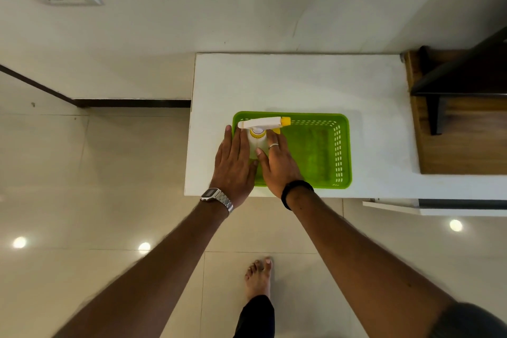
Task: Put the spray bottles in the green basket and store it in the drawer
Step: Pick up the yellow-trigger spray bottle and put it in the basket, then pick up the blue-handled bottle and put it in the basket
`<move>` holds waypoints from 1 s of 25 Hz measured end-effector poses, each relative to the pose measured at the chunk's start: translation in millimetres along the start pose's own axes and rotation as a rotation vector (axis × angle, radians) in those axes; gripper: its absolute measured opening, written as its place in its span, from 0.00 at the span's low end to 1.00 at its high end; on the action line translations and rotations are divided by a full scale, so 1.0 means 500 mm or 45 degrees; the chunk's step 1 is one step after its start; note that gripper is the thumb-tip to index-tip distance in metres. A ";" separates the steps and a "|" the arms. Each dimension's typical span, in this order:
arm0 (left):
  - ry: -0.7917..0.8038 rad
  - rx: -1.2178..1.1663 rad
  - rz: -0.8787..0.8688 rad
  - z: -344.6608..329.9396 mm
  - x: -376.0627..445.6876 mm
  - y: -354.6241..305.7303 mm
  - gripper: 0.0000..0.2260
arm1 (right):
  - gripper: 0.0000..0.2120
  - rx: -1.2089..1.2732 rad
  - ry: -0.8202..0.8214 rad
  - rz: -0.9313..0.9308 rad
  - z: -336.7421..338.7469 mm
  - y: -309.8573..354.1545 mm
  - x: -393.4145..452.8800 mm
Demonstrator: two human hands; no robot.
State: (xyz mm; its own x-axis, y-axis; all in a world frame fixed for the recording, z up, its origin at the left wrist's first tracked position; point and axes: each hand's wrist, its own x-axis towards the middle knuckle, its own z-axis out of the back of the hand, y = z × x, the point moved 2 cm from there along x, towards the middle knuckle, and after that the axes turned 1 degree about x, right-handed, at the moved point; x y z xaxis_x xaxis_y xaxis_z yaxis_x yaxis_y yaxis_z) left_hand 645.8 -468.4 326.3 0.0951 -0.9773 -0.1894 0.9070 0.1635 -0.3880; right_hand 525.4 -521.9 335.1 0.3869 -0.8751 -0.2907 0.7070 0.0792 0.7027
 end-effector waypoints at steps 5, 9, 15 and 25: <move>-0.121 -0.063 0.022 0.024 -0.042 0.006 0.34 | 0.33 0.004 -0.029 -0.028 0.037 -0.010 -0.073; -0.253 -0.211 0.208 0.023 -0.171 -0.014 0.34 | 0.32 -0.211 -0.148 0.060 0.101 -0.049 -0.213; 0.174 -0.102 -0.059 -0.108 -0.390 -0.173 0.31 | 0.33 -0.312 -0.030 -0.182 0.124 -0.190 -0.485; 0.700 0.380 -0.586 -0.363 -0.453 -0.570 0.39 | 0.32 -0.004 -0.151 -1.025 0.066 -0.555 -0.989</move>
State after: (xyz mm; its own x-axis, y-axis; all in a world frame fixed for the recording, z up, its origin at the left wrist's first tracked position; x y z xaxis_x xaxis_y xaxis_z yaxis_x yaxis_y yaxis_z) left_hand 291.2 -269.4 316.1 -0.4644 -0.7176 -0.5190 0.8854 -0.3623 -0.2913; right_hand 118.4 -127.0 304.9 -0.3061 -0.7091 -0.6352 0.7435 -0.5948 0.3057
